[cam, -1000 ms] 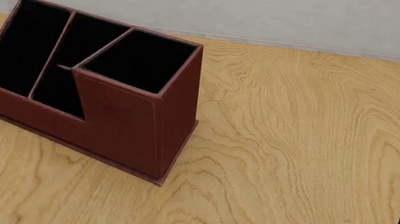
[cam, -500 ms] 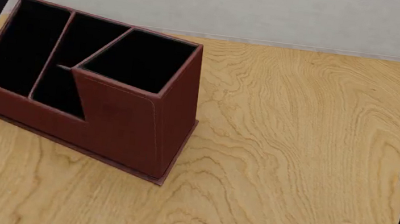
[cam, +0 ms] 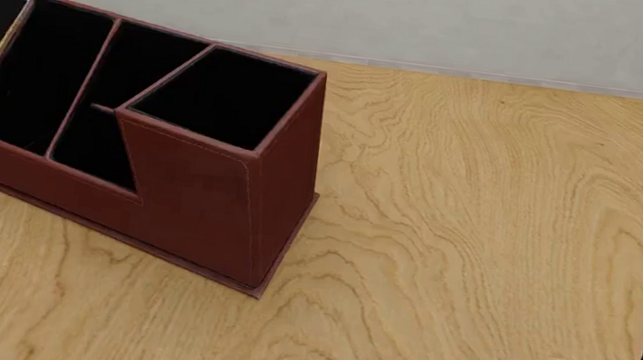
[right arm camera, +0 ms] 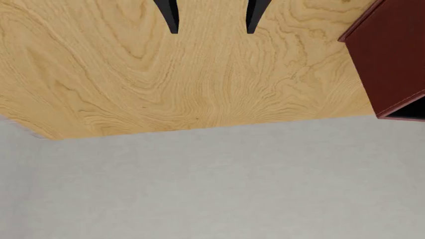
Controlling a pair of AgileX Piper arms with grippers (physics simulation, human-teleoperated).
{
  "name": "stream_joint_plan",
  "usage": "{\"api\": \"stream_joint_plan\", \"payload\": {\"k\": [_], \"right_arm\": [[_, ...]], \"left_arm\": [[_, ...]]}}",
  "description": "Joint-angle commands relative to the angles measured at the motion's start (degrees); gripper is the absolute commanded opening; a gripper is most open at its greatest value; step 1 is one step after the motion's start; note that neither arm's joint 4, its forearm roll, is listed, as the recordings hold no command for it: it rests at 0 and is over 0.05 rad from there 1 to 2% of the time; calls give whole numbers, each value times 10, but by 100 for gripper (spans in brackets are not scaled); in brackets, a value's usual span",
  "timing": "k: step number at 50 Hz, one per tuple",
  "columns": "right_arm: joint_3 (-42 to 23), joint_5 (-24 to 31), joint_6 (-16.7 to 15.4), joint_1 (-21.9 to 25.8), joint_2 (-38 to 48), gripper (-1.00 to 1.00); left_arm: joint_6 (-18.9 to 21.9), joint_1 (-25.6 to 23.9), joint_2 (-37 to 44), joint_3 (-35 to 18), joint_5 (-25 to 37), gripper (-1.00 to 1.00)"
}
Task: Pick up the book and place it in the left compartment of the caddy.
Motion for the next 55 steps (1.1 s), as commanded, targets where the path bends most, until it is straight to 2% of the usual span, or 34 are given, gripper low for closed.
{"api": "stream_joint_plan", "payload": {"k": [1, 8, 42, 55], "right_arm": [[0, 0, 1, 0, 0, 100], [0, -2, 1, 1, 3, 100], [0, -4, 3, -2, 6, 100], [0, -6, 2, 0, 7, 100]], "left_arm": [[4, 2, 25, -33, 17, -100], [-22, -3, 44, -52, 36, -100], [-3, 23, 96, -56, 58, -100], [-21, 17, 108, -50, 57, -100]]}}
